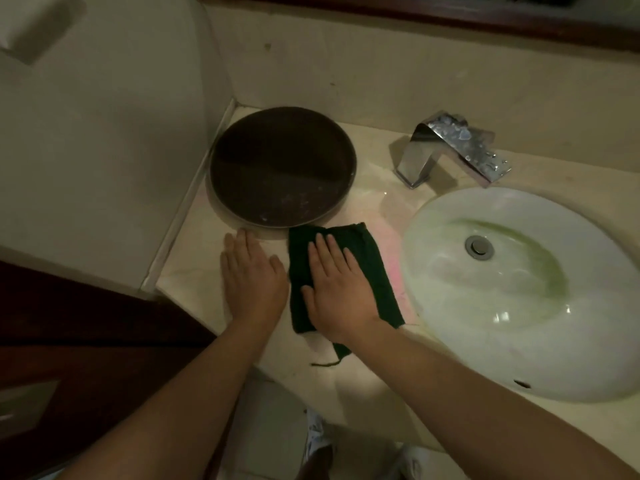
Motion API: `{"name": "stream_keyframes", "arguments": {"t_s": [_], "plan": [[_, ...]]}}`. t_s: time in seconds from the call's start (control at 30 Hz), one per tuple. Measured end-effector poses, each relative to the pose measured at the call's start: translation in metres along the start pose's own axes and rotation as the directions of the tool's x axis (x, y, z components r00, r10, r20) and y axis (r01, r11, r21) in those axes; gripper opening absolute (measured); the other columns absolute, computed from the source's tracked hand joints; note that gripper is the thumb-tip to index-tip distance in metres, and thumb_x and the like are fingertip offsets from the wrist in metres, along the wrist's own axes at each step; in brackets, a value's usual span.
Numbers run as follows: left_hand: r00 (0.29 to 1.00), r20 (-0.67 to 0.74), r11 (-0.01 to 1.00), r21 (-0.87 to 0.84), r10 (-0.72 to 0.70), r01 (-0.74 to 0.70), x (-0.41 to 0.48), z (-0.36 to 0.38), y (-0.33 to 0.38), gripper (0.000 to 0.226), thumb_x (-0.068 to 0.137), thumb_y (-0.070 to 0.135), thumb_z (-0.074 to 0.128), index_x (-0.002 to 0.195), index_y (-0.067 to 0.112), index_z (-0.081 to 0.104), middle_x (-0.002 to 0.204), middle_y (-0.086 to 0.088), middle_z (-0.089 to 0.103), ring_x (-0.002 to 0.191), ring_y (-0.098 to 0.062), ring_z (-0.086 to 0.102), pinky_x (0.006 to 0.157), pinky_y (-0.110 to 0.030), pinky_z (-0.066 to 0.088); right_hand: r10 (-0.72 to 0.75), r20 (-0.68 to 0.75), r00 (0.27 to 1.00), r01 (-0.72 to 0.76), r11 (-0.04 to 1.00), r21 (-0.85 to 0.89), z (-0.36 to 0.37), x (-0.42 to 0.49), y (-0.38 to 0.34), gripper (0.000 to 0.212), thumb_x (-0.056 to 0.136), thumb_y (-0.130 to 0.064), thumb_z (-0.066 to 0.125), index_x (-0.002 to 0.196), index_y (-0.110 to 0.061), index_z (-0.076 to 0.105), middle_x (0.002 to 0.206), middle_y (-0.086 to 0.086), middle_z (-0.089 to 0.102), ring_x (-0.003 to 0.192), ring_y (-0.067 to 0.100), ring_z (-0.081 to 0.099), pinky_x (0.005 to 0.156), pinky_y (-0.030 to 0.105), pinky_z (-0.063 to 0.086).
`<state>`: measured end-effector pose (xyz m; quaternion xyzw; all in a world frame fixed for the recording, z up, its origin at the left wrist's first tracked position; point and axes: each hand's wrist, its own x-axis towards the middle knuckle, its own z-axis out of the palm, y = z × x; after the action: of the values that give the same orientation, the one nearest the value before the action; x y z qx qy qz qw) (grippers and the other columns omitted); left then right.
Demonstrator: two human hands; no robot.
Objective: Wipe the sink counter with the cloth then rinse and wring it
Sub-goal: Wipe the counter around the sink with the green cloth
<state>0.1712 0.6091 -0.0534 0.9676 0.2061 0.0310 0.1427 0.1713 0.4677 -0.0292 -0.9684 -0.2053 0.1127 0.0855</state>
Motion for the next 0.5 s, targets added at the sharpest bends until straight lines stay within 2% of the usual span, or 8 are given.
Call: {"name": "stream_keyframes", "arguments": {"t_s": [0.03,0.1,0.3,0.5], "plan": [[0.999,0.034,0.999,0.036,0.006,-0.008,0.001,0.002,0.002,0.066,0.093,0.029,0.031,0.152,0.004,0.015,0.16,-0.013,0.02,0.148,-0.027,0.015,0.121,-0.041,0.014,0.014,0.006,1.0,-0.014,1.0,-0.011,0.004,0.006,-0.001,0.068,0.1,-0.047,0.019,0.154,-0.011,0.0,0.163,0.007,-0.004,0.15,0.021,-0.007,0.122,0.038,-0.004],[0.997,0.076,0.995,0.097,0.005,-0.012,0.002,0.005,0.002,0.07,0.093,0.033,0.025,0.153,0.003,0.007,0.162,-0.013,0.011,0.149,-0.027,0.008,0.121,-0.043,0.012,0.0,0.016,1.0,0.001,0.999,-0.035,0.008,0.016,-0.001,0.068,0.099,-0.047,0.017,0.154,-0.01,0.001,0.163,0.007,-0.002,0.15,0.021,-0.006,0.122,0.039,-0.002],[0.994,0.102,0.988,0.14,0.048,-0.062,0.004,0.003,-0.003,0.07,0.092,0.035,0.019,0.152,0.002,0.004,0.162,-0.014,0.008,0.149,-0.028,0.006,0.121,-0.043,0.012,-0.08,0.049,0.996,0.085,0.992,-0.094,-0.003,0.031,0.028,0.067,0.098,-0.049,0.019,0.155,-0.014,0.007,0.164,0.003,0.005,0.15,0.018,-0.003,0.12,0.037,-0.006],[0.992,0.121,0.988,0.142,0.038,-0.055,0.004,0.003,-0.004,0.072,0.09,0.037,0.014,0.152,0.002,0.003,0.162,-0.015,0.007,0.149,-0.027,0.005,0.122,-0.042,0.009,-0.022,-0.019,1.0,0.02,0.997,-0.077,-0.015,0.063,0.069,0.068,0.097,-0.048,0.026,0.155,-0.014,0.014,0.163,0.007,0.009,0.151,0.021,0.002,0.119,0.037,-0.002]]}}
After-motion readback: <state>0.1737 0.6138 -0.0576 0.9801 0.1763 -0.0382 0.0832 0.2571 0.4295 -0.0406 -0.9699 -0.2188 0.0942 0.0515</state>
